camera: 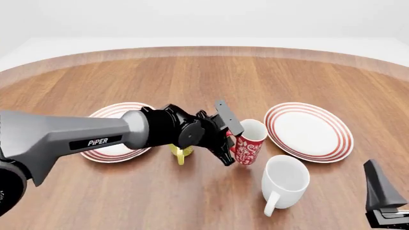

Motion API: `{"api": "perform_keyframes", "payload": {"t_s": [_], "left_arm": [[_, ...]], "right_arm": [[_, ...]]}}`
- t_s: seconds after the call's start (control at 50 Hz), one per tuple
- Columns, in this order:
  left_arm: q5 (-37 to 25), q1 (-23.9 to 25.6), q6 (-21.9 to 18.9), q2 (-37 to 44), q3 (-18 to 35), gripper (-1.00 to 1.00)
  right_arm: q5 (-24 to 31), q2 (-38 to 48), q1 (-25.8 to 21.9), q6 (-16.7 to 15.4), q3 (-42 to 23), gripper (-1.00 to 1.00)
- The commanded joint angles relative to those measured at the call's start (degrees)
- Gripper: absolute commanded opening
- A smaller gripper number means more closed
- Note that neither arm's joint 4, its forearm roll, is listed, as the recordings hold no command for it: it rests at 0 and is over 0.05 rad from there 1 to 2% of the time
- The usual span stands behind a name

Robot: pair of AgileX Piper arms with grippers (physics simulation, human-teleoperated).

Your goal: Put the red mug on the left plate.

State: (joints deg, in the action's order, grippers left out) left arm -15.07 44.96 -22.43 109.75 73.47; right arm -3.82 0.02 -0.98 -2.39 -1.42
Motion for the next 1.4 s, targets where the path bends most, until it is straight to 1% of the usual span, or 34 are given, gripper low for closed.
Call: {"api": "perform_keyframes", "payload": {"t_s": [0.02, 0.08, 0.24, 0.34, 0.48, 0.58, 0.6, 0.62, 0.68, 0.86, 0.88, 1.1, 1.14, 1.16, 1.22, 1.3, 1.4], "left_arm": [[1.6, -0.6, 1.4, -3.1, -1.5, -1.00], [2.9, -0.3, 2.0, -5.3, -3.1, -1.00], [3.8, -0.7, 3.9, -8.5, -4.2, -1.00], [4.0, -1.1, 4.2, -10.2, -4.8, -1.00], [4.1, -1.1, 4.8, -14.1, -7.0, -1.00], [3.8, -2.8, 4.7, -14.4, -6.7, -1.00], [4.2, -3.0, 4.6, -15.1, -7.3, -1.00], [4.5, -3.3, 5.4, -15.8, -7.4, -1.00], [5.0, -4.7, 5.2, -16.9, -8.4, -1.00], [6.5, -6.1, 5.4, -19.9, -12.3, -1.00], [6.7, -6.8, 5.2, -20.0, -12.3, -1.00], [7.2, -8.5, 5.4, -23.0, -14.6, -1.00], [8.2, -9.1, 4.6, -23.8, -16.0, -1.00], [8.8, -10.2, 3.3, -23.6, -16.1, -1.00], [8.5, -10.2, 3.8, -24.1, -16.6, -1.00], [9.0, -11.9, 4.0, -25.0, -17.0, -1.00], [9.7, -13.0, 4.2, -26.5, -18.8, -1.00]], "right_arm": [[-0.4, 0.0, -0.2, -0.5, 0.3, 1.00], [-0.5, 0.0, -0.2, -0.8, 0.4, 1.00], [-0.7, 0.0, -0.4, -1.2, 0.5, 1.00], [-0.9, 0.0, -0.4, -1.4, 0.6, 1.00], [-1.1, 0.0, -0.7, -1.8, 0.7, 1.00], [-1.1, 0.0, -0.9, -1.9, 0.6, 1.00], [-1.2, 0.0, -0.8, -1.9, 0.7, 1.00], [-1.2, 0.0, -0.9, -1.9, 0.7, 1.00], [-1.3, 0.0, -1.0, -2.1, 0.7, 1.00], [-1.5, 0.0, -1.2, -2.4, 0.7, 1.00], [-1.6, 0.0, -1.3, -2.5, 0.8, 1.00], [-1.8, 0.0, -1.5, -2.9, 0.6, 1.00], [-1.9, 0.0, -1.6, -2.9, 0.7, 1.00], [-2.0, 0.0, -1.7, -3.0, 0.8, 1.00], [-2.0, 0.0, -1.7, -3.0, 0.7, 1.00], [-2.0, 0.0, -1.9, -3.0, 0.6, 1.00], [-1.9, 0.0, -1.9, -2.9, 0.7, 1.00]]}}
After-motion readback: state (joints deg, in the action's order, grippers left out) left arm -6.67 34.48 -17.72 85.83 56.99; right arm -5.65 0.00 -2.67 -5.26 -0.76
